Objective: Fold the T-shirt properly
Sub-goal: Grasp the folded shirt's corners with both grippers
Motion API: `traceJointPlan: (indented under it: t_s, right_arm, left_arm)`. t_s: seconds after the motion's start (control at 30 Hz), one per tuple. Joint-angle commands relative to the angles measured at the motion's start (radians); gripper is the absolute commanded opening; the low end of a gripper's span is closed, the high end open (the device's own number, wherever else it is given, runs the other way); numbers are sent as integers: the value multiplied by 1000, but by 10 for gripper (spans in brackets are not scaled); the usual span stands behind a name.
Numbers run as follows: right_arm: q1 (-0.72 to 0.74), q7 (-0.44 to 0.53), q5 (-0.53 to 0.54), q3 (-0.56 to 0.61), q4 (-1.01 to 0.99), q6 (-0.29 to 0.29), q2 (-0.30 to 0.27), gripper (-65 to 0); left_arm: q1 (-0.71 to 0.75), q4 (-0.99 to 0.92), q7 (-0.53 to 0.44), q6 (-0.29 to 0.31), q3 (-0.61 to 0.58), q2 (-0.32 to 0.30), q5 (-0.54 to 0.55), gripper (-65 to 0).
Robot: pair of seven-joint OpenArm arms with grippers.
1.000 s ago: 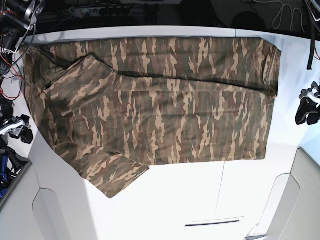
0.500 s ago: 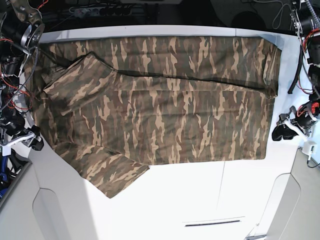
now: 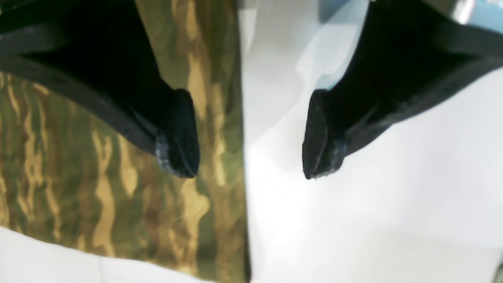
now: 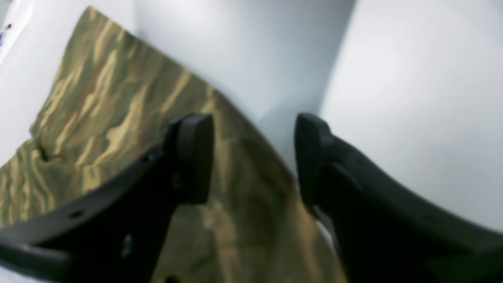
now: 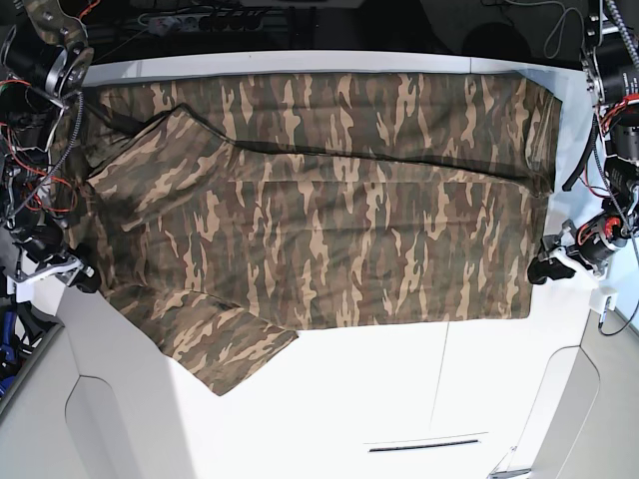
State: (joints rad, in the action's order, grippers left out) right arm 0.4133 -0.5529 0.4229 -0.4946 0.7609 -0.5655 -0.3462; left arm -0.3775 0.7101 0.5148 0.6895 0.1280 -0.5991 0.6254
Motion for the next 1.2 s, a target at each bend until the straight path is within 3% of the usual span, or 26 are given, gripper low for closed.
traceJointPlan:
  t_s: [0.0, 0.2, 0.43, 0.57, 0.7, 0.83, 0.87, 1.17]
  right_arm:
    - [24, 3, 7, 17, 10, -14, -9, -320]
    - [23, 0, 32, 126, 10, -15, 1, -320]
    - [24, -9, 66, 180, 10, -16, 10, -320]
    - [24, -12, 67, 180, 10, -18, 19, -327]
    - [24, -12, 63, 180, 11, -18, 19, -431]
    - [27, -8, 63, 180, 11, -18, 16, -619]
    - [27, -8, 64, 180, 11, -18, 16, -650]
    - [29, -19, 69, 180, 27, -19, 8, -650]
  left_arm:
    - [-24, 10, -10, 9, 2, -4, 10, -209]
    - [-24, 10, -11, 9, 2, 49, -16, -210]
    - [-24, 10, -10, 9, 2, 59, -8, -219]
    - [-25, 10, -10, 9, 2, 59, 8, -356]
    - [-39, 10, -9, 9, 2, 58, 6, -507]
    - [-63, 10, 2, 9, 2, 56, 8, -650]
    - [-68, 10, 13, 9, 2, 56, 11, -650]
    - [-93, 29, 97, 9, 2, 48, 82, -650]
